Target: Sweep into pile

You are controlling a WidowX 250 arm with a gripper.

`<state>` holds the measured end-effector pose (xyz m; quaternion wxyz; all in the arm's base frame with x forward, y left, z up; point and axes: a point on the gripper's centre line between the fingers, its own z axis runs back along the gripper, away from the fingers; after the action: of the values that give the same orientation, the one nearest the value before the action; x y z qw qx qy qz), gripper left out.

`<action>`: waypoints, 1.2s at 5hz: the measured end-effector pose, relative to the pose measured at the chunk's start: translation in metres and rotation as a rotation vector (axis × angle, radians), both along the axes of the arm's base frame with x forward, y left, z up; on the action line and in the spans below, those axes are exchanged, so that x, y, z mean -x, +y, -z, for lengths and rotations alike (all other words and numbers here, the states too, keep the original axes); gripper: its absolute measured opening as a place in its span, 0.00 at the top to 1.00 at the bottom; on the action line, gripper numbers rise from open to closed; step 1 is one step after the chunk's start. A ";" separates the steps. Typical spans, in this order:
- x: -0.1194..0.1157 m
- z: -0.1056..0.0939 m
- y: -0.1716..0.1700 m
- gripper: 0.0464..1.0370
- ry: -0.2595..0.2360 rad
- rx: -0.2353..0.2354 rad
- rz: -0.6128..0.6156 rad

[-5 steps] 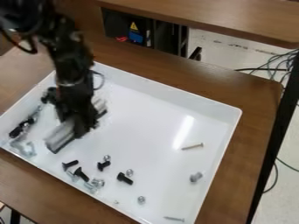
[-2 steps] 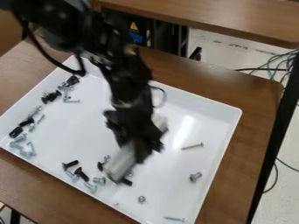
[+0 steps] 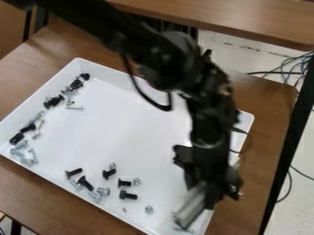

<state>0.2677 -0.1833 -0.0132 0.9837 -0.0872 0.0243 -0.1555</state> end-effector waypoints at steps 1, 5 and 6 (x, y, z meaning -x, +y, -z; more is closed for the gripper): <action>-0.007 0.004 -0.011 0.69 0.031 0.009 -0.005; -0.016 -0.026 0.026 0.69 -0.118 -0.002 -0.033; -0.018 -0.036 0.035 0.69 -0.132 0.001 -0.055</action>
<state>0.2855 -0.1482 0.0228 0.9870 -0.0777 -0.0430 -0.1340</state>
